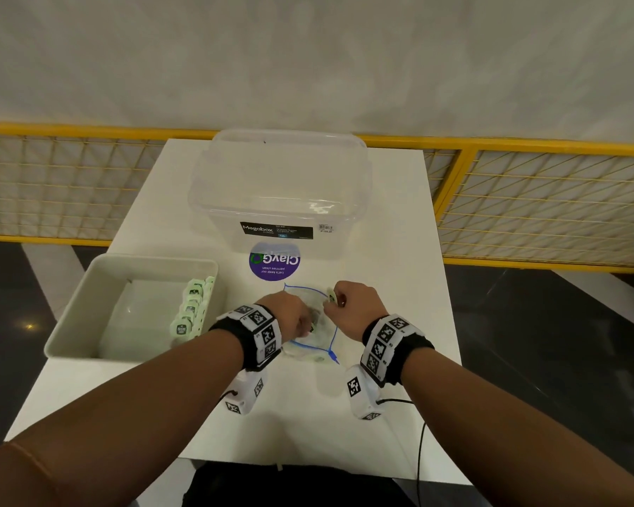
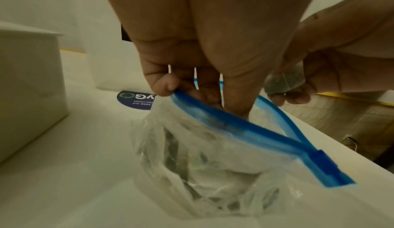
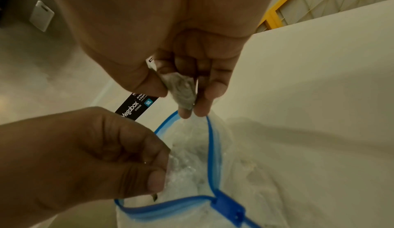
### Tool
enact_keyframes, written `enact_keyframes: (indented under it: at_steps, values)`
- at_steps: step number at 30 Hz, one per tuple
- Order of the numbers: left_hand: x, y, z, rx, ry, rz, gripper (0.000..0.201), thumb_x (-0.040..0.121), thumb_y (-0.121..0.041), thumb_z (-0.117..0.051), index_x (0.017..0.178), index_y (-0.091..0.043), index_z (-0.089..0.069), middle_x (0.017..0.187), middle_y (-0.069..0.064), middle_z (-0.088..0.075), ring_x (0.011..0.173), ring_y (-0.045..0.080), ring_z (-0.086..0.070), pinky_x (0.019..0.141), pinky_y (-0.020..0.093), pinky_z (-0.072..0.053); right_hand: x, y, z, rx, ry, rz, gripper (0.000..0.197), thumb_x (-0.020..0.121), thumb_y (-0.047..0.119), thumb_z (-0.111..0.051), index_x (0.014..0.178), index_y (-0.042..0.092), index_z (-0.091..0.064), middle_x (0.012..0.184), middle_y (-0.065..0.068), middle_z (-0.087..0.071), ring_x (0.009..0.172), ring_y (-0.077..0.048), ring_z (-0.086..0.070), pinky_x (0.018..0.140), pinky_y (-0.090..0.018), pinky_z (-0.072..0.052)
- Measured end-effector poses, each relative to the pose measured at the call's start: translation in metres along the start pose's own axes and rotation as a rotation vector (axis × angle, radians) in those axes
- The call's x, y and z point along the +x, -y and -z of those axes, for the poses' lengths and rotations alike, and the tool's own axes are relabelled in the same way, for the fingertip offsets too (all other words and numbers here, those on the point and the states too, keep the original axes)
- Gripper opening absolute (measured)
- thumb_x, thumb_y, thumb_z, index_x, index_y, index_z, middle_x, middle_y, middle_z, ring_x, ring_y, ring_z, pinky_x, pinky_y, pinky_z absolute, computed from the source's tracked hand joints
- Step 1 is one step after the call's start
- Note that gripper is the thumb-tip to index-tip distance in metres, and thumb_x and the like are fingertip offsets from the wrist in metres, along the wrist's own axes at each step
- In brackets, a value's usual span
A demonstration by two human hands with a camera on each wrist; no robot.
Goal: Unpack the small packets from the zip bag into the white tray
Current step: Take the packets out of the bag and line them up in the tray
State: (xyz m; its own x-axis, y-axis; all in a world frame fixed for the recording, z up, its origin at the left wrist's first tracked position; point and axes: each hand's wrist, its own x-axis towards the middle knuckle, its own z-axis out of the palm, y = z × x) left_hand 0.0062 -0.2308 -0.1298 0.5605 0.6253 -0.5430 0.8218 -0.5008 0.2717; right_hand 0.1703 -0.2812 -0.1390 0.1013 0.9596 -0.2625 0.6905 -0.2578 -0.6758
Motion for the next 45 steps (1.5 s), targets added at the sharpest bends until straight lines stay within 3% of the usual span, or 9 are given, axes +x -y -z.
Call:
enact_keyframes:
  at_steps: [5,12,16,24,27,31,38,41,45]
  values:
    - [-0.004,0.007,0.009,-0.037,-0.123,-0.034,0.011,0.087,-0.027,-0.060,0.090,-0.025,-0.071,0.091,-0.005,-0.071,0.085,0.017,-0.063,0.075,0.025,-0.047,0.002,0.003,0.003,0.083,-0.025,-0.020,0.035,0.081,0.017,-0.060,0.061,0.019,-0.031,0.059,0.001,-0.041,0.057,-0.020,-0.041,0.053,-0.029,-0.031]
    - [-0.012,0.017,0.043,-0.246,-0.420,-0.090,0.006,0.090,-0.024,-0.062,0.086,-0.023,-0.066,0.077,-0.013,-0.062,0.073,0.007,-0.056,0.072,0.019,-0.045,0.003,0.021,0.003,0.253,0.084,0.020,0.015,0.087,0.018,-0.056,0.101,0.018,-0.054,0.078,0.001,-0.058,0.068,-0.017,-0.053,0.064,-0.028,-0.043]
    - [-0.021,0.023,0.059,-0.407,-0.493,-0.109,0.005,0.087,-0.023,-0.066,0.084,-0.027,-0.066,0.076,-0.008,-0.066,0.074,0.012,-0.063,0.074,0.023,-0.050,0.007,0.033,0.001,0.183,0.026,0.111,0.015,0.091,0.022,-0.057,0.084,0.012,-0.064,0.077,-0.004,-0.064,0.073,-0.022,-0.057,0.072,-0.036,-0.046]
    - [-0.050,0.047,0.082,-0.293,-0.373,-0.292,0.029,0.086,-0.006,-0.056,0.105,-0.022,-0.072,0.090,0.000,-0.069,0.080,0.019,-0.064,0.084,0.036,-0.053,0.005,0.073,0.002,0.291,0.135,0.062,0.030,0.097,0.012,-0.044,0.074,0.024,-0.059,0.073,0.008,-0.064,0.066,-0.008,-0.057,0.058,-0.012,-0.040]
    - [-0.059,0.058,0.093,-0.130,-0.413,-0.294,0.019,0.085,-0.018,-0.066,0.101,-0.025,-0.074,0.089,-0.006,-0.065,0.079,0.014,-0.058,0.080,0.034,-0.050,0.006,0.089,-0.008,0.304,0.156,0.059,0.024,0.096,0.017,-0.049,0.084,0.016,-0.070,0.087,-0.001,-0.069,0.083,-0.020,-0.061,0.071,-0.018,-0.044]
    - [-0.069,0.074,0.108,0.056,-0.398,-0.235,0.017,0.090,-0.029,-0.061,0.103,-0.026,-0.073,0.103,-0.002,-0.060,0.094,0.018,-0.057,0.080,0.034,-0.047,0.008,0.110,-0.020,0.304,0.045,0.051,0.019,0.085,0.013,-0.058,0.101,0.020,-0.066,0.086,0.008,-0.064,0.074,-0.007,-0.056,0.068,-0.023,-0.041]
    - [-0.089,0.107,0.123,0.113,-0.426,-0.225,0.017,0.093,-0.031,-0.054,0.104,-0.029,-0.067,0.097,-0.009,-0.068,0.092,0.015,-0.060,0.074,0.025,-0.042,0.013,0.145,-0.046,0.156,-0.030,0.147,0.005,0.087,0.020,-0.065,0.088,0.024,-0.061,0.072,0.020,-0.049,0.063,0.002,-0.045,0.062,-0.018,-0.032]
    - [-0.099,0.124,0.124,0.130,-0.417,-0.218,0.018,0.093,-0.032,-0.052,0.103,-0.030,-0.066,0.096,-0.009,-0.068,0.092,0.016,-0.059,0.076,0.028,-0.045,0.014,0.154,-0.059,0.175,-0.051,0.148,0.025,0.087,0.023,-0.068,0.070,0.033,-0.052,0.066,0.017,-0.048,0.059,0.000,-0.044,0.057,-0.012,-0.031]
    - [-0.107,0.155,0.119,0.159,-0.336,-0.109,0.019,0.093,-0.032,-0.051,0.104,-0.030,-0.065,0.097,-0.006,-0.069,0.091,0.019,-0.062,0.077,0.031,-0.049,0.014,0.166,-0.080,0.221,0.009,0.057,0.019,0.090,0.016,-0.059,0.108,0.018,-0.053,0.096,0.002,-0.059,0.081,-0.013,-0.054,0.072,-0.023,-0.041]
